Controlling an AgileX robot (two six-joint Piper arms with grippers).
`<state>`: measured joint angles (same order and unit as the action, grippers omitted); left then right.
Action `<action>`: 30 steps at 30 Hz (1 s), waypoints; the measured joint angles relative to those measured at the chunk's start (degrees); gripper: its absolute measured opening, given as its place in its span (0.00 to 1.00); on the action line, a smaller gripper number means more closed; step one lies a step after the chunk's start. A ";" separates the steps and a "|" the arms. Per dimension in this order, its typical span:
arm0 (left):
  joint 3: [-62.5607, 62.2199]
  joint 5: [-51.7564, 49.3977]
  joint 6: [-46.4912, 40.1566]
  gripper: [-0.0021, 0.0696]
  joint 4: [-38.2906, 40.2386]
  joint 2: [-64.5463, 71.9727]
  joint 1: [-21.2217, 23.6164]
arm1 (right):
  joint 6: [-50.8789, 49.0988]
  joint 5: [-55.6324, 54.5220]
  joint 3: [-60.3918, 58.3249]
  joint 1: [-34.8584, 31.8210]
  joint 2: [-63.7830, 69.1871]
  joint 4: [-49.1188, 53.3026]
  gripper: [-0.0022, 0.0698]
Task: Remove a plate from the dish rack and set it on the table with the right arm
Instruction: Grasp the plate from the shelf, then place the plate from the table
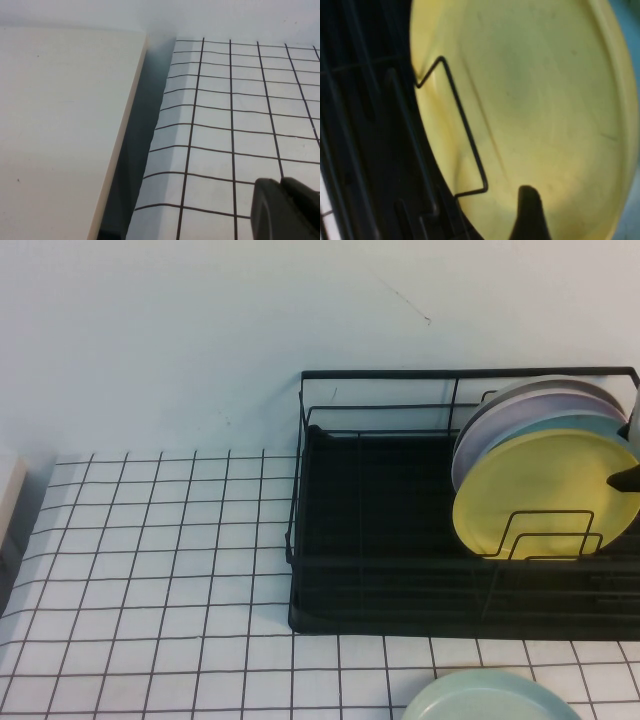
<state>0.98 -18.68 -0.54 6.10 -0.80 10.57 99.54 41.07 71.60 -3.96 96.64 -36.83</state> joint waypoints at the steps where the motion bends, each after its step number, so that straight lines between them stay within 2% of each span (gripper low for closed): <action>1: 0.00 0.00 0.00 0.02 0.00 0.00 0.00 | 0.16 -0.65 0.04 0.00 0.46 -0.46 0.67; 4: 0.00 0.00 0.00 0.02 0.00 0.00 0.00 | 1.49 -1.21 0.04 0.00 2.17 -2.29 0.64; 6: 0.00 0.00 0.00 0.02 0.00 0.00 0.00 | 2.00 -1.46 0.04 0.00 3.21 -3.76 0.58; 8: 0.00 0.00 0.00 0.02 0.00 0.00 0.00 | 2.35 -1.92 0.04 0.12 3.90 -4.97 0.48; 13: 0.00 0.00 0.00 0.02 0.00 0.00 0.00 | 2.79 -2.73 0.37 0.68 4.15 -5.92 0.17; 20: 0.00 0.00 0.00 0.02 0.00 0.00 0.00 | -2.06 -0.44 0.47 0.91 -4.42 -2.25 0.17; 25: 0.00 0.00 0.00 0.02 0.00 0.00 0.00 | -13.33 2.22 0.85 0.97 -15.33 6.91 0.17; 30: 0.00 0.00 0.00 0.02 0.00 0.00 0.00 | -23.42 5.07 0.85 0.97 -26.62 8.93 0.17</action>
<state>0.98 -18.68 -0.54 6.10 -0.80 10.57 76.12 46.14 72.45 -3.00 70.02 -27.90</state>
